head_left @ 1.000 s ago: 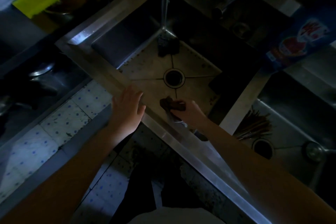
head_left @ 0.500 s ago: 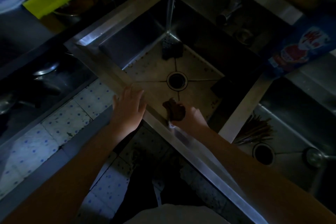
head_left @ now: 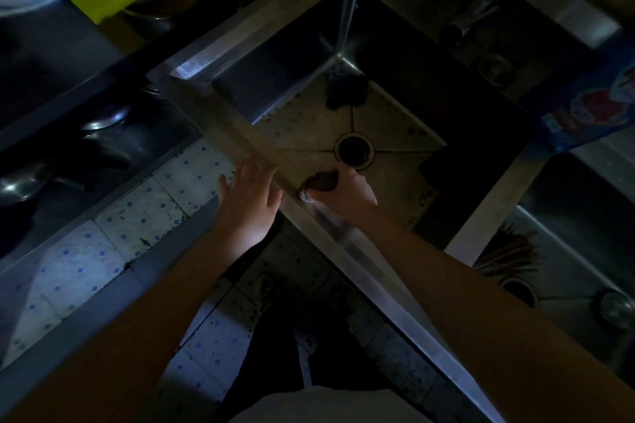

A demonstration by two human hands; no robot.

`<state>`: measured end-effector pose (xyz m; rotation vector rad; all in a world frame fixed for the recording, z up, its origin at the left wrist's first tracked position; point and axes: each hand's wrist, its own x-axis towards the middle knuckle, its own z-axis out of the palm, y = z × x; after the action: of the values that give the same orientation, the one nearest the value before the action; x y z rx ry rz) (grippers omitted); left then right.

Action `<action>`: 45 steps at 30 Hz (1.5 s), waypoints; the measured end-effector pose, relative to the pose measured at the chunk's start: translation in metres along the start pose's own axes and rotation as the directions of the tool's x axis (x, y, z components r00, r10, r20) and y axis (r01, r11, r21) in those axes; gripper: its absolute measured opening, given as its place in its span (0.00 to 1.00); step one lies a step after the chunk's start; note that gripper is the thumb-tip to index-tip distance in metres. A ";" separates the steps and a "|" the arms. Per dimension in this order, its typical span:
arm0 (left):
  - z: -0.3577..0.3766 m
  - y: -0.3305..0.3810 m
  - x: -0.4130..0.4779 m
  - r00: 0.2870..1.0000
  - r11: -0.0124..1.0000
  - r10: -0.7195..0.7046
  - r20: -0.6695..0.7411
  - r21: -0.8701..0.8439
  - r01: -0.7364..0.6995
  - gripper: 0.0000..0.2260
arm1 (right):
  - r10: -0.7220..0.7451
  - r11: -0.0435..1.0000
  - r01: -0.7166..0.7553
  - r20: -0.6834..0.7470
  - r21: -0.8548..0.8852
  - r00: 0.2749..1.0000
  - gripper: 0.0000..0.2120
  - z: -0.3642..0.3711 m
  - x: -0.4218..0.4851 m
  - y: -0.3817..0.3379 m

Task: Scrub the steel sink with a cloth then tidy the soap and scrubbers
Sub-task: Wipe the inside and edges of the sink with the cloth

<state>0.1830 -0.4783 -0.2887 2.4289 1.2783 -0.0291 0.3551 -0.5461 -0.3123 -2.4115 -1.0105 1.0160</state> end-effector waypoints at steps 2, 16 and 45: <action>0.001 0.003 0.001 1.000 1.000 0.002 0.006 -0.006 -0.002 0.18 | -0.025 1.000 0.024 0.070 0.019 0.997 0.28 -0.005 0.000 0.009; -0.006 0.015 0.001 0.995 0.998 -0.057 0.087 0.036 0.054 0.21 | 0.025 0.997 -0.016 0.111 -0.077 0.994 0.23 -0.012 -0.022 0.046; -0.001 0.030 0.002 0.991 0.998 -0.052 0.125 0.042 0.048 0.22 | 0.007 0.996 -0.028 0.237 0.086 0.971 0.05 -0.022 -0.014 0.054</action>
<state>0.2081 -0.4913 -0.2785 2.3854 1.2929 -0.2192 0.3905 -0.5938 -0.3191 -2.2701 -0.9975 1.3511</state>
